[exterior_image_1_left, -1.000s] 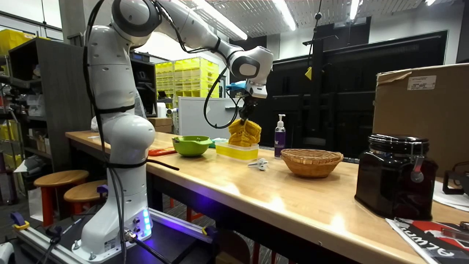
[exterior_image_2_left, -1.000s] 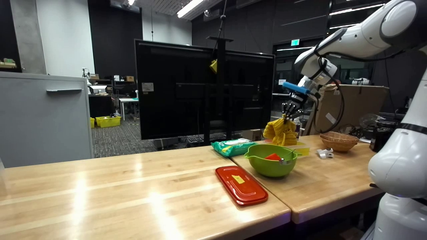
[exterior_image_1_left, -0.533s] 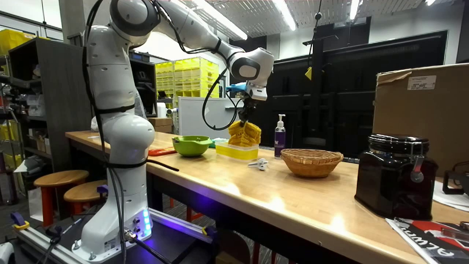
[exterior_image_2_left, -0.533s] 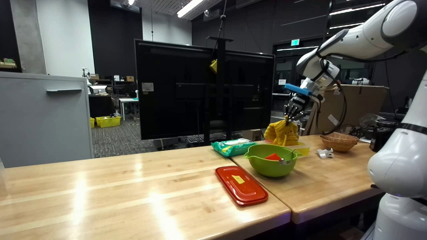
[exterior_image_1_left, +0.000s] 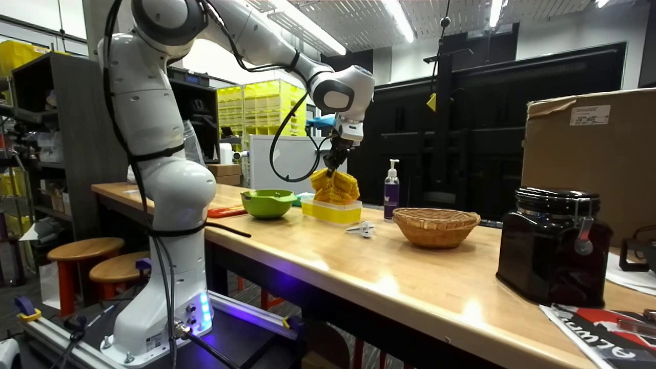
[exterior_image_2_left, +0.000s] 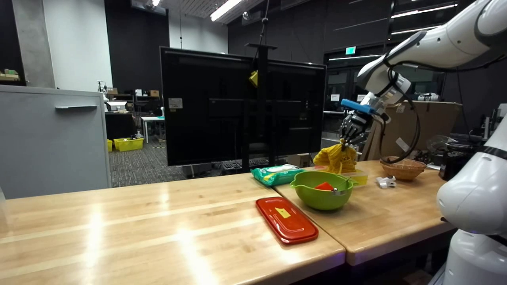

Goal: Put the cloth in the bowl

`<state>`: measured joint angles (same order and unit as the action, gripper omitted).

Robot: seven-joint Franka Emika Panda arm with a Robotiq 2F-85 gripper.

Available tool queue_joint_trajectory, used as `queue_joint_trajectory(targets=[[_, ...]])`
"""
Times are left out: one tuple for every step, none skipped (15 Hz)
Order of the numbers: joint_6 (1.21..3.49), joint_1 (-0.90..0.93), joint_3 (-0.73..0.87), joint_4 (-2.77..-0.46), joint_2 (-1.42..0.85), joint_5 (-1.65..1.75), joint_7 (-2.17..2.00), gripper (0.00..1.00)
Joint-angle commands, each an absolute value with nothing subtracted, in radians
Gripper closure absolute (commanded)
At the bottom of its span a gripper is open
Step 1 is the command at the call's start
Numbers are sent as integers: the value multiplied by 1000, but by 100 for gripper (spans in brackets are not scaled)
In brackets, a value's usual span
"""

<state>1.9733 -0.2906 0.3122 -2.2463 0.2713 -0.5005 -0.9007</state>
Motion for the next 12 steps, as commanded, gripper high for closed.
queue_joint_trajectory(targets=[[2014, -314, 288, -2345, 372, -519, -932, 98], [2020, -315, 288, -2362, 383, -523, -929, 98], [2027, -316, 290, -2378, 392, -530, -922, 98], [2037, -316, 292, -2394, 395, -537, -911, 98], [2043, -316, 294, -2407, 398, -544, -905, 98], [2053, -316, 299, -2420, 396, -555, -891, 98], [2057, -315, 302, -2426, 390, -567, -882, 98], [2062, -313, 306, -2430, 381, -582, -869, 98], [2063, -314, 308, -2434, 374, -594, -855, 98], [2060, -315, 310, -2434, 365, -604, -846, 98], [2055, -315, 313, -2431, 355, -613, -834, 98], [2049, -316, 315, -2427, 346, -619, -826, 98]])
